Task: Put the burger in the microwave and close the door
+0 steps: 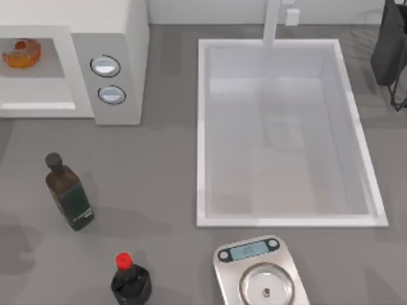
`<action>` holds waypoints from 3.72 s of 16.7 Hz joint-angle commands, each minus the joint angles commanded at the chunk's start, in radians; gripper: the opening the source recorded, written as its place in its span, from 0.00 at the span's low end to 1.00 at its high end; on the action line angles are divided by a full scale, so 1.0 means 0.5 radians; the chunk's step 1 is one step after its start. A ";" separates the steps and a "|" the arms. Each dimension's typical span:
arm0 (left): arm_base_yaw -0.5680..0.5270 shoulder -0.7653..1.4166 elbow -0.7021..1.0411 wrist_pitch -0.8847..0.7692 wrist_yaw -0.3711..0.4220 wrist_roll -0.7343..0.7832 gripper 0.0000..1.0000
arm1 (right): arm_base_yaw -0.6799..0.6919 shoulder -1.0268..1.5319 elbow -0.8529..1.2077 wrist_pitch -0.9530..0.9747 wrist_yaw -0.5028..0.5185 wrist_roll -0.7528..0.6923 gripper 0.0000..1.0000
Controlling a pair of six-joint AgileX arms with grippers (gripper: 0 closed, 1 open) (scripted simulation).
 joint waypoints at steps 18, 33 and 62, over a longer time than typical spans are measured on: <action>0.342 0.485 0.136 -0.003 0.255 0.242 0.00 | 0.000 0.000 0.000 0.000 0.000 0.000 1.00; 0.195 0.336 -0.408 0.510 0.191 0.077 0.00 | 0.000 0.000 0.000 0.000 0.000 0.000 1.00; -0.581 -0.651 -1.375 0.954 -0.327 -0.684 0.00 | 0.000 0.000 0.000 0.000 0.000 0.000 1.00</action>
